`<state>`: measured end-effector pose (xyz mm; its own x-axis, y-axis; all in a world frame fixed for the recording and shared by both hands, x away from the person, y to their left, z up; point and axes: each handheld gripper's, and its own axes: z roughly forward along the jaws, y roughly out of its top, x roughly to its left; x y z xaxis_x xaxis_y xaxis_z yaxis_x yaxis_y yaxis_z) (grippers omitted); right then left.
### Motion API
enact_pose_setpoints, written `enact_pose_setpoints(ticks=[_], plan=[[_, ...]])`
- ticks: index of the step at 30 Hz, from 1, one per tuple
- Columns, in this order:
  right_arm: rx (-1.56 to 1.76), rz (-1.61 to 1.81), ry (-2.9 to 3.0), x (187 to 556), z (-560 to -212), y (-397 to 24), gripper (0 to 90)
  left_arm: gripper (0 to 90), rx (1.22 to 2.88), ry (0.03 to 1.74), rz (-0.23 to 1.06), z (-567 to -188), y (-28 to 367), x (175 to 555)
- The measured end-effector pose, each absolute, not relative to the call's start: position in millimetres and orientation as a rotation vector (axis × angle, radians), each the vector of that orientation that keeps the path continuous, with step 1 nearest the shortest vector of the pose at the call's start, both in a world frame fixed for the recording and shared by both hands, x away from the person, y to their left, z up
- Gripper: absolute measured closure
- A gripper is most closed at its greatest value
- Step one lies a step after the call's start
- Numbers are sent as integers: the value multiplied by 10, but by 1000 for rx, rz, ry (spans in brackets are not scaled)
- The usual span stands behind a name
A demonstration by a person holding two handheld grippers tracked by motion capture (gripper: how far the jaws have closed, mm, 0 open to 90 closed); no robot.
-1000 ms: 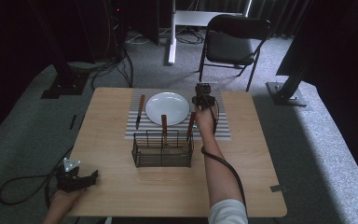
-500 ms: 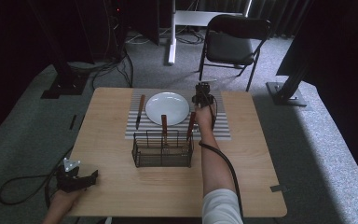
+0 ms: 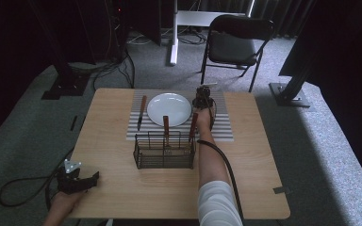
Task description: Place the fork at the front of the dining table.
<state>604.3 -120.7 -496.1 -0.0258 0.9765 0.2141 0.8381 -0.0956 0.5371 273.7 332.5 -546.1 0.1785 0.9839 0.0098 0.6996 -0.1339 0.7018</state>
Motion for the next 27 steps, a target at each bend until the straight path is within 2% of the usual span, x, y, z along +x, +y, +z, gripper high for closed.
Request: enact_pose_setpoints(ticks=[19, 24, 27], plan=[[2031, 799, 1934, 6128, -5200, -1175, 739, 74, 1899, 1579, 659, -5461, 3325, 2737], [2023, 796, 1917, 6092, -5167, -1180, 664, 74, 1904, 1579, 658, -5460, 3327, 2737], [2017, 818, 1910, 6061, -5116, -1211, 530, 74, 1900, 1579, 659, -5461, 3325, 2737]])
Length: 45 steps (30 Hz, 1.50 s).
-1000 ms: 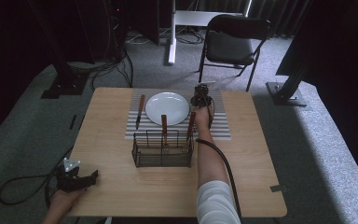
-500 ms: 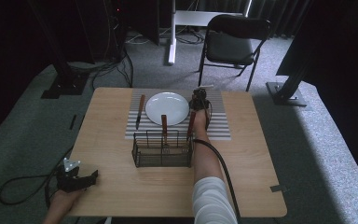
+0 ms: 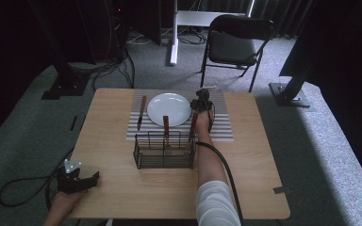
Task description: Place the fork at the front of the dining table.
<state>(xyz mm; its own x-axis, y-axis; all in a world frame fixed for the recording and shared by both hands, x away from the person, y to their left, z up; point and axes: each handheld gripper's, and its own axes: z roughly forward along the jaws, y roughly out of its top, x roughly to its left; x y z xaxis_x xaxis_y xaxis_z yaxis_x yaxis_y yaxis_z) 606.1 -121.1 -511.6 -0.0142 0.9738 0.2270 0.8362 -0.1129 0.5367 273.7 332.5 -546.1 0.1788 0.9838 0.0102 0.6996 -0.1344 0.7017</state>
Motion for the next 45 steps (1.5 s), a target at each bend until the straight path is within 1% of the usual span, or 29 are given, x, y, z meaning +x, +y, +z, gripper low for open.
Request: enact_pose_setpoints(ticks=[7, 9, 10, 11, 15, 19, 23, 35, 45], plan=[[1955, 866, 1953, 5989, -5039, -1283, 315, 74, 1900, 1580, 659, -5461, 3324, 2737], [1914, 931, 2017, 5943, -5016, -1293, 207, 74, 1901, 1580, 658, -5460, 3324, 2737], [1894, 934, 2034, 5924, -5008, -1286, 200, 74, 1901, 1580, 658, -5460, 3324, 2737], [1888, 937, 2033, 5903, -4996, -1281, 216, 74, 1901, 1580, 658, -5460, 3325, 2737], [1842, 999, 2048, 5826, -4983, -1295, 196, 74, 1901, 1580, 658, -5460, 3325, 2737], [1763, 993, 2086, 5758, -5006, -1272, 159, 74, 1901, 1580, 658, -5460, 3324, 2737], [1712, 993, 2085, 5689, -5015, -1271, 157, 74, 1901, 1581, 658, -5460, 3324, 2738], [1626, 1014, 2104, 5453, -4899, -1342, 151, 74, 1900, 1580, 659, -5460, 3324, 2738], [1587, 1011, 2099, 5273, -4904, -1433, 151, 74, 1901, 1580, 658, -5460, 3325, 2738]])
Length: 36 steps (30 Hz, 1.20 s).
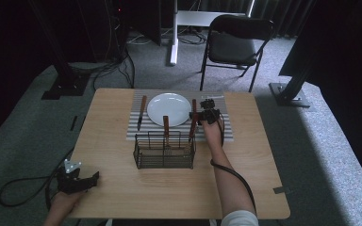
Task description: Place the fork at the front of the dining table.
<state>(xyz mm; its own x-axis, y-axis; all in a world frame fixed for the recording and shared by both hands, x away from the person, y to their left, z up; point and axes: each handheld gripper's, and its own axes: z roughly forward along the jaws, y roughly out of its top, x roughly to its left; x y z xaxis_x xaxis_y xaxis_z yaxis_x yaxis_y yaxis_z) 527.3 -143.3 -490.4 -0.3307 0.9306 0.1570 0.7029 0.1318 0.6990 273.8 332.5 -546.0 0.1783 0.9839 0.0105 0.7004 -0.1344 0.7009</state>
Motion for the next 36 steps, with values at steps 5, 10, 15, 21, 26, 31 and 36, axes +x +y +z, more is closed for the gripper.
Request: enact_pose_setpoints(ticks=[5, 10, 15, 21, 26, 31, 36], plan=[[1590, 1035, 2092, 5187, -4910, -1515, 151, 74, 1901, 1580, 658, -5460, 3325, 2738], [1590, 1045, 2085, 5098, -4923, -1581, 151, 74, 1901, 1580, 659, -5460, 3325, 2738], [1596, 1063, 2084, 5034, -4938, -1628, 152, 74, 1901, 1580, 658, -5460, 3325, 2738], [1578, 1077, 2084, 4920, -4942, -1660, 151, 74, 1901, 1580, 659, -5460, 3325, 2738], [1588, 1085, 2089, 4826, -4986, -1695, 152, 74, 1901, 1580, 658, -5460, 3325, 2738], [1586, 1075, 2098, 4732, -5045, -1736, 152, 74, 1901, 1580, 658, -5460, 3325, 2738], [1597, 1079, 2085, 4650, -5080, -1801, 151, 74, 1902, 1580, 658, -5459, 3325, 2738]])
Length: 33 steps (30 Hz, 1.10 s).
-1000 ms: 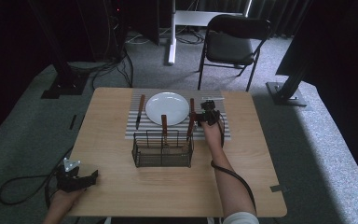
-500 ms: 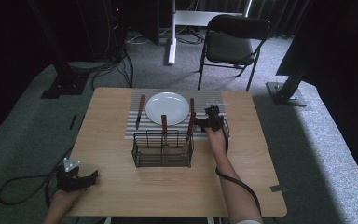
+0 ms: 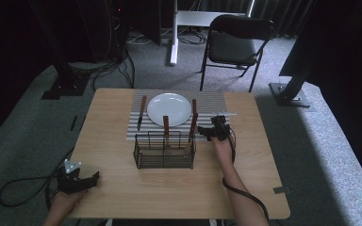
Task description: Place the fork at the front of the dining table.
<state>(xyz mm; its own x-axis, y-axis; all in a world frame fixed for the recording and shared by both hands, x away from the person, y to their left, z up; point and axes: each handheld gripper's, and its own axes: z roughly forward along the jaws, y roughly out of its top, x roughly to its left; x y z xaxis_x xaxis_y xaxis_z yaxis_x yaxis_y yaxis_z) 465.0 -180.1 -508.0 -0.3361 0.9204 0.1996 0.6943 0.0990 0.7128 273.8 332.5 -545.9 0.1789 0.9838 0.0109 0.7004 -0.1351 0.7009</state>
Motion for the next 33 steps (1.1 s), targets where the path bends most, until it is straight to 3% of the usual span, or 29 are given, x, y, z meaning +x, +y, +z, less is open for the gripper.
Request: enact_pose_setpoints(ticks=[33], plan=[[1583, 1053, 2049, 3884, -5292, -2284, 151, 74, 1901, 1580, 658, -5459, 3325, 2738]])
